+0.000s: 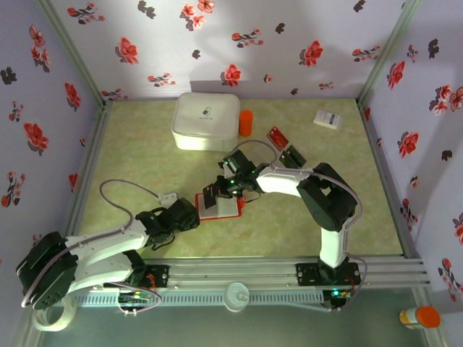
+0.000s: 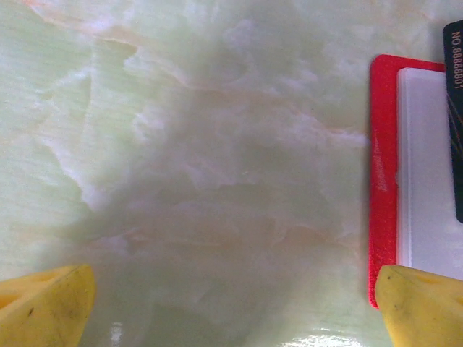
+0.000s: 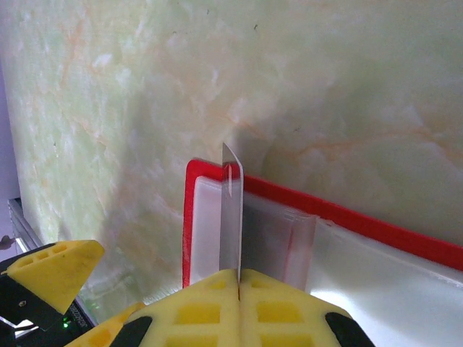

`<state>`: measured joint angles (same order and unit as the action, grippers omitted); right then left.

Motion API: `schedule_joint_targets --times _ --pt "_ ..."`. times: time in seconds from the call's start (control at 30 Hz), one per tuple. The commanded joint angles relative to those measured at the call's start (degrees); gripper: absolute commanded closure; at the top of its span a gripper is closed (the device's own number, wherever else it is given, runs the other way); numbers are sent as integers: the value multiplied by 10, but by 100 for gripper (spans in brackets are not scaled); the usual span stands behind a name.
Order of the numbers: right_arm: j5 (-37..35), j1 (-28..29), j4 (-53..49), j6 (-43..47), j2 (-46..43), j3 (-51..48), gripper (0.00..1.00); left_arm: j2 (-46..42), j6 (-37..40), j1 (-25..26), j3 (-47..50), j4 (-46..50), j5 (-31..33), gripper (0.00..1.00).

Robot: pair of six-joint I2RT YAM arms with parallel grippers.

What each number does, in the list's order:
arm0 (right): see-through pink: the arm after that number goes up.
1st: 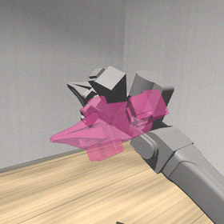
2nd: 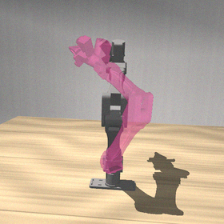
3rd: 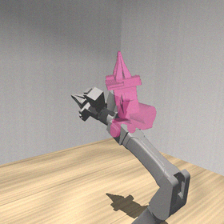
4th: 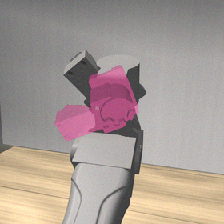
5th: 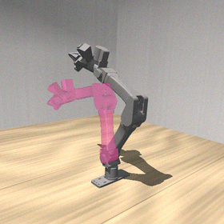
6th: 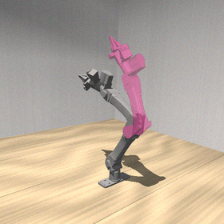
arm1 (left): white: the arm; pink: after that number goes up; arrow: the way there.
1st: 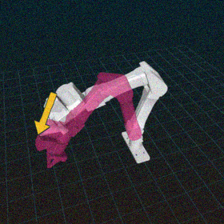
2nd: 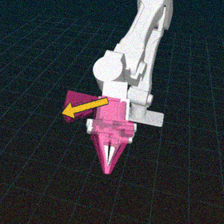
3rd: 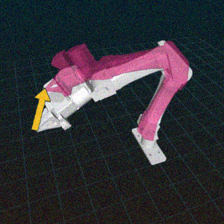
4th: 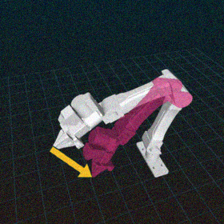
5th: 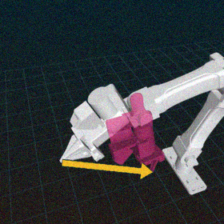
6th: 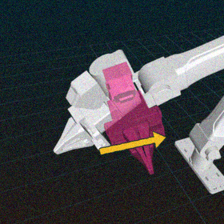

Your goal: Put the credit cards into the card holder

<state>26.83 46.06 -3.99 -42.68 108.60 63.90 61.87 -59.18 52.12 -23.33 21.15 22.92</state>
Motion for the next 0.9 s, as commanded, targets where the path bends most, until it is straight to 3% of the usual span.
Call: schedule_joint_targets --times 0.0,0.47,0.87 --pt "-13 8 -4 -7 15 -14 100 21 22 -4 -24 -13 1 0" --pt "-11 8 8 -13 16 -25 100 100 45 -4 -45 -55 -12 0" --pt "-10 0 -25 5 -21 0 100 107 33 -4 -22 -60 -14 0"
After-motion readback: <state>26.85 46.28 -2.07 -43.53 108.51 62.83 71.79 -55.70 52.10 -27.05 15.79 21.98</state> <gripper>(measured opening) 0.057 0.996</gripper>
